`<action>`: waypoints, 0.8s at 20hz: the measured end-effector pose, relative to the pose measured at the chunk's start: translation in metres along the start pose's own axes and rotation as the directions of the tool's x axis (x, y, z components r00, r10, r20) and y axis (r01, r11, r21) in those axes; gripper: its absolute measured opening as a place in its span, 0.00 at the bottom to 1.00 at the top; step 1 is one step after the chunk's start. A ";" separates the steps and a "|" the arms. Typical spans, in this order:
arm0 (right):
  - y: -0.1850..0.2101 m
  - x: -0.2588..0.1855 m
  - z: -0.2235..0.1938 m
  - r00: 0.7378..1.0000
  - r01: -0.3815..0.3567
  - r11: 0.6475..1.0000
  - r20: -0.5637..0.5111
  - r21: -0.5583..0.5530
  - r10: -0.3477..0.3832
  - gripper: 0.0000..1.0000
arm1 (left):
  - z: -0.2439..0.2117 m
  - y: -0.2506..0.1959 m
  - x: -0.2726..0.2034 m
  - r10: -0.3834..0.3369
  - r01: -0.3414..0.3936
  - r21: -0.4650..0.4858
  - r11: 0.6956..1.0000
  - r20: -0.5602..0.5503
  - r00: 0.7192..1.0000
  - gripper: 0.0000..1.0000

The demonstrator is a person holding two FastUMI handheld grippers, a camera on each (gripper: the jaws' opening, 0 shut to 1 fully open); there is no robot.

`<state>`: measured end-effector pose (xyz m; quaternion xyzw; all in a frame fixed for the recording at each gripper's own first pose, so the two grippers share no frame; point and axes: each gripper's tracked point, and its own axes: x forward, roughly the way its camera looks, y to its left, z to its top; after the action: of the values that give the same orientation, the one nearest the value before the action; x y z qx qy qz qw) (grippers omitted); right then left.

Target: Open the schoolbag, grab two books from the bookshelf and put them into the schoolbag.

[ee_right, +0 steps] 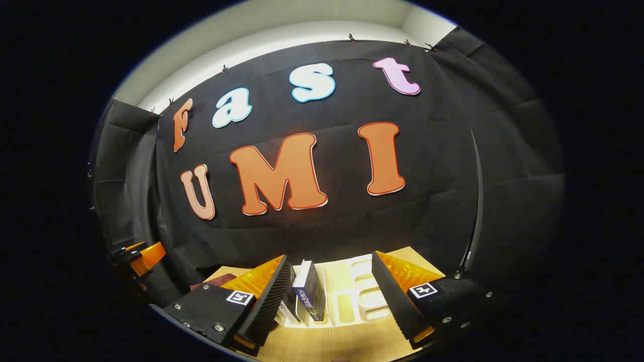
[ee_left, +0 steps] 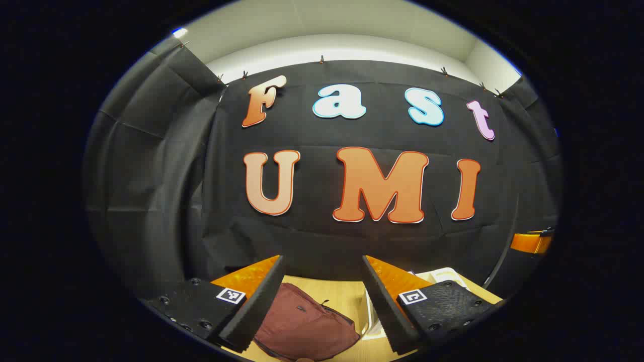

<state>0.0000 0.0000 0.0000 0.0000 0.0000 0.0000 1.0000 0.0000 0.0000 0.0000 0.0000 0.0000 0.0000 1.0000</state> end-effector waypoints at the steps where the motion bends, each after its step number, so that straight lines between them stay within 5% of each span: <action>1: 0.002 0.001 0.000 1.000 0.000 1.000 0.002 -0.005 0.000 0.96 | 0.002 0.002 -0.001 -0.001 0.001 -0.002 1.000 0.002 1.000 0.94; 16: 0.008 -0.003 0.006 1.000 0.002 0.999 0.016 -0.035 -0.001 0.96 | 0.005 0.005 0.001 -0.013 0.013 -0.043 0.999 0.011 1.000 0.94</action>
<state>-0.0035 0.0079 0.0062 -0.0177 -0.0080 -0.0009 0.9998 0.0009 0.0050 0.0045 -0.0215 -0.0053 -0.0066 0.9997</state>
